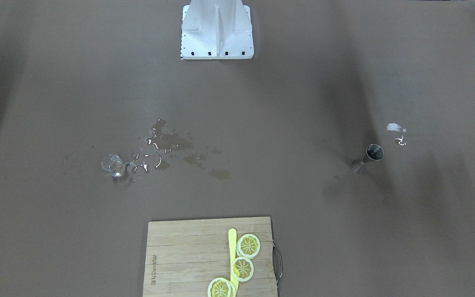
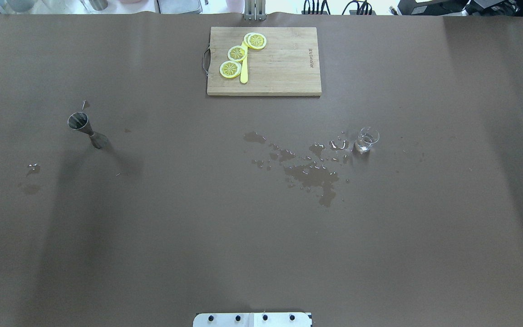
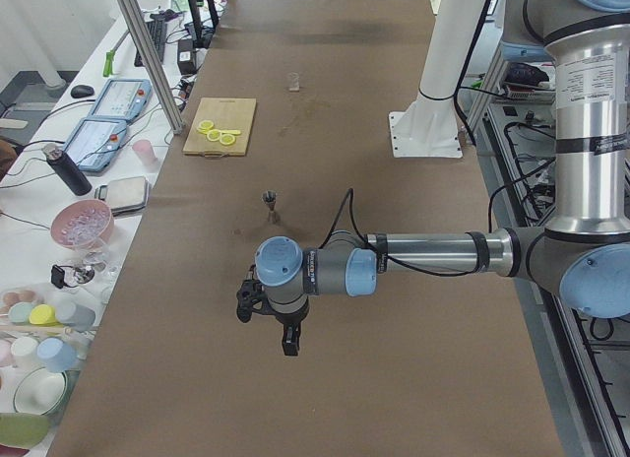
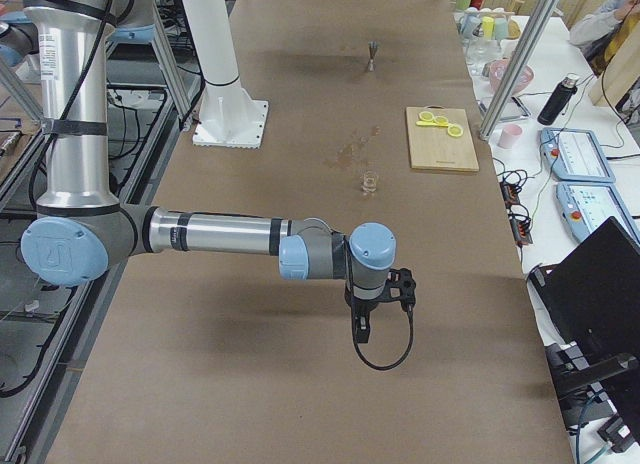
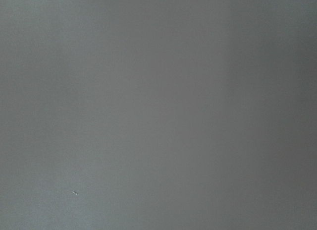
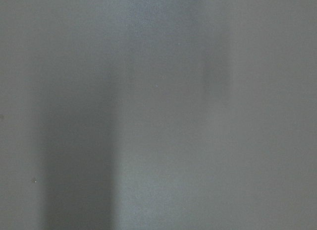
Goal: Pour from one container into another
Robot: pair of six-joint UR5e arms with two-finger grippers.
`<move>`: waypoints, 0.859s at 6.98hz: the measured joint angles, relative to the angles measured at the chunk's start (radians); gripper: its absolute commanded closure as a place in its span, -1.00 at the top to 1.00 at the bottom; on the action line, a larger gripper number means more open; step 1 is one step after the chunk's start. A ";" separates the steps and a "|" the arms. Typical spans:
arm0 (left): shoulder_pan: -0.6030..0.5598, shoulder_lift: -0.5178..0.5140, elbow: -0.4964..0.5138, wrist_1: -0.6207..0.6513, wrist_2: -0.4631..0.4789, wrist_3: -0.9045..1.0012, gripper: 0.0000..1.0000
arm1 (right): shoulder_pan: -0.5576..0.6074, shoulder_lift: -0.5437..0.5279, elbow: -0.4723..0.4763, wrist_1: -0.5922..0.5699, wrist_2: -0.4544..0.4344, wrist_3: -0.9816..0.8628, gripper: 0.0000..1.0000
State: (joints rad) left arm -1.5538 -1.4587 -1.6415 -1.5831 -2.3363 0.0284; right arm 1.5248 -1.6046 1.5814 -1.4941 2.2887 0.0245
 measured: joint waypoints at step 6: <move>0.000 -0.002 0.001 0.000 0.000 -0.001 0.98 | 0.000 -0.005 0.012 0.002 0.006 -0.072 1.00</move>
State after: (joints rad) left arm -1.5537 -1.4603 -1.6403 -1.5831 -2.3367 0.0278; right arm 1.5248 -1.6094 1.5931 -1.4922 2.2948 -0.0470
